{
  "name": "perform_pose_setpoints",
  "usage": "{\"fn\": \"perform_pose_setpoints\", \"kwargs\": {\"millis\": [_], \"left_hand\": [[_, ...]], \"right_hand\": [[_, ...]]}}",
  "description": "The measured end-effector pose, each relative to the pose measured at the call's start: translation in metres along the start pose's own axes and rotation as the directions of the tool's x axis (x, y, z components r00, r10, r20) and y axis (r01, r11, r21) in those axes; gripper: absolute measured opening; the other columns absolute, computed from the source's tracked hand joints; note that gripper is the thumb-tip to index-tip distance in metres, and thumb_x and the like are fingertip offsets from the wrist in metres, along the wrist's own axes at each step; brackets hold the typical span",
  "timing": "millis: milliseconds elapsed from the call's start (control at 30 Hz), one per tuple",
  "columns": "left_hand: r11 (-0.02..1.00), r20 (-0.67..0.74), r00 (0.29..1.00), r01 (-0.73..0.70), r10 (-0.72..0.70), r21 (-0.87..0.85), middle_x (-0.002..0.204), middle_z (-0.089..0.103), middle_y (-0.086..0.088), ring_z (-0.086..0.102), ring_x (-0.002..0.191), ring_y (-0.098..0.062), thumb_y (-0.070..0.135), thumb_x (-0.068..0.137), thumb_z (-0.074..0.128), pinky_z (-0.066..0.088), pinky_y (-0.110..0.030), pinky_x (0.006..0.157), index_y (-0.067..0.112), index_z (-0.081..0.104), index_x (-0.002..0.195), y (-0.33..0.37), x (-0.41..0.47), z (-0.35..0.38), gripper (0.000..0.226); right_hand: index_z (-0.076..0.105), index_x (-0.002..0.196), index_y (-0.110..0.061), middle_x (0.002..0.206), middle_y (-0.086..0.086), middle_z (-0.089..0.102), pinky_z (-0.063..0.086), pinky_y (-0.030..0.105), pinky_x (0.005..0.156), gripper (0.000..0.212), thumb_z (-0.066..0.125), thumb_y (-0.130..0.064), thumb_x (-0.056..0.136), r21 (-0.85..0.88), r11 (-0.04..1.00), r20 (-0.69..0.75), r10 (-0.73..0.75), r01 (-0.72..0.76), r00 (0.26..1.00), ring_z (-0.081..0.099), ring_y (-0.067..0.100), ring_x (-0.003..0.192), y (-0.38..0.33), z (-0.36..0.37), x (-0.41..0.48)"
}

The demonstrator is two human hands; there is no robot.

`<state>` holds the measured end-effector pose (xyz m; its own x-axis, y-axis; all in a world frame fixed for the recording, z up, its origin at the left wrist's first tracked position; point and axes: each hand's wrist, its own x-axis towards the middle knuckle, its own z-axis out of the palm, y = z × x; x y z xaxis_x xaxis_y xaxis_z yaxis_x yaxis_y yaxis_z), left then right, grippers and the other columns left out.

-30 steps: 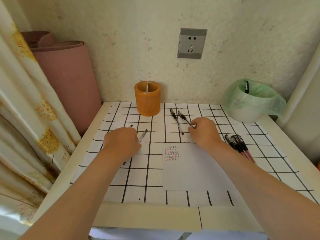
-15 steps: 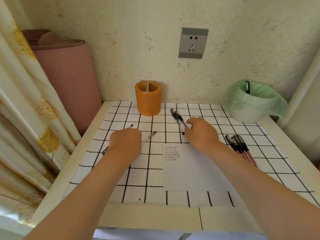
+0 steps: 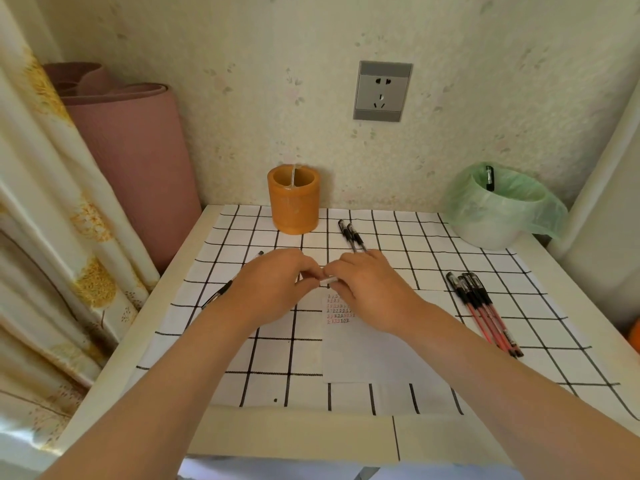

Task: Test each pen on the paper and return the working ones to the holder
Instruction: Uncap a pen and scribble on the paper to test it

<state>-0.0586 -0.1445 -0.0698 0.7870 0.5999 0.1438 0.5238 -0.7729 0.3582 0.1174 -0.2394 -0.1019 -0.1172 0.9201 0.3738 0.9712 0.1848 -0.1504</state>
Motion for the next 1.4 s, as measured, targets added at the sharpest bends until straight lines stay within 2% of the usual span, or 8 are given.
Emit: {"fn": "perform_pose_setpoints", "kwargs": {"millis": [67,167,433,567,667,900,1167,1400], "left_hand": [[0.999,0.022,1.0,-0.009,0.01,-0.037,0.095,0.059,0.021,0.054,0.08,0.001,0.045,0.092,0.064,0.044,-0.021,0.069,0.043,0.065,0.109,-0.001,-0.001,-0.002,0.017],[0.996,0.081,0.995,0.062,-0.057,-0.063,0.098,0.059,0.022,0.057,0.085,-0.001,0.048,0.084,0.073,0.05,-0.023,0.073,0.044,0.056,0.11,-0.007,-0.003,-0.006,0.032],[0.993,0.044,0.998,0.056,-0.052,-0.101,0.083,0.062,0.024,0.058,0.075,-0.001,0.037,0.089,0.07,0.042,-0.018,0.063,0.038,0.068,0.094,-0.006,0.001,-0.003,0.006],[0.99,0.035,0.999,0.003,0.002,-0.14,0.08,0.061,0.025,0.059,0.075,-0.003,0.04,0.089,0.069,0.05,-0.022,0.066,0.039,0.068,0.093,0.004,0.002,0.003,0.004],[0.991,0.047,0.999,-0.02,0.027,-0.132,0.084,0.061,0.026,0.059,0.075,-0.002,0.043,0.09,0.068,0.052,-0.024,0.069,0.038,0.068,0.097,0.009,0.003,0.007,0.008],[0.992,0.036,0.998,-0.044,0.049,-0.118,0.085,0.062,0.025,0.057,0.072,0.0,0.042,0.091,0.066,0.043,-0.019,0.063,0.038,0.069,0.098,0.012,0.002,0.008,0.009],[0.98,0.058,0.998,-0.024,0.036,-0.195,0.084,0.064,0.024,0.062,0.079,-0.007,0.039,0.091,0.068,0.055,-0.036,0.076,0.036,0.069,0.095,0.003,0.004,0.007,0.005],[0.985,0.083,0.996,-0.012,0.026,-0.17,0.082,0.062,0.025,0.06,0.076,-0.005,0.039,0.091,0.067,0.053,-0.03,0.07,0.039,0.066,0.092,-0.003,0.002,0.002,0.001]], "right_hand": [[0.068,0.114,-0.019,0.091,-0.001,0.064,0.049,0.036,0.073,0.02,0.059,-0.02,0.097,0.086,0.996,0.051,0.033,-0.037,0.998,0.061,0.02,0.081,0.004,-0.006,-0.004],[0.069,0.114,-0.024,0.094,-0.005,0.064,0.05,0.035,0.07,0.02,0.057,-0.024,0.098,0.067,0.993,0.064,0.093,-0.097,0.994,0.063,0.018,0.08,0.014,-0.011,-0.012],[0.067,0.111,-0.025,0.098,-0.008,0.066,0.051,0.033,0.076,0.02,0.056,-0.022,0.094,0.102,0.973,0.079,0.199,-0.207,0.977,0.062,0.014,0.087,0.02,-0.014,-0.022],[0.064,0.113,-0.029,0.098,-0.01,0.066,0.049,0.03,0.073,0.02,0.054,-0.034,0.096,0.147,0.975,0.105,0.15,-0.165,0.983,0.061,0.011,0.085,0.006,-0.015,-0.018],[0.065,0.11,-0.028,0.092,-0.009,0.066,0.049,0.033,0.068,0.025,0.047,-0.042,0.101,0.071,0.99,0.123,0.112,-0.121,0.986,0.061,0.014,0.082,0.003,-0.014,-0.015],[0.063,0.11,-0.019,0.091,-0.003,0.063,0.038,0.031,0.063,0.027,0.041,-0.033,0.104,-0.001,0.998,0.122,0.064,-0.064,0.99,0.059,0.019,0.079,0.0,-0.013,-0.017],[0.062,0.102,-0.026,0.071,-0.006,0.061,0.041,0.031,0.054,0.029,0.038,-0.042,0.103,-0.026,0.997,0.09,0.08,-0.078,0.993,0.047,0.016,0.059,-0.004,-0.014,-0.013],[0.056,0.111,-0.03,0.071,-0.01,0.061,0.043,0.032,0.059,0.027,0.038,-0.048,0.101,0.065,0.984,0.198,0.152,-0.168,0.968,0.055,0.012,0.064,-0.006,-0.019,-0.011]]}}
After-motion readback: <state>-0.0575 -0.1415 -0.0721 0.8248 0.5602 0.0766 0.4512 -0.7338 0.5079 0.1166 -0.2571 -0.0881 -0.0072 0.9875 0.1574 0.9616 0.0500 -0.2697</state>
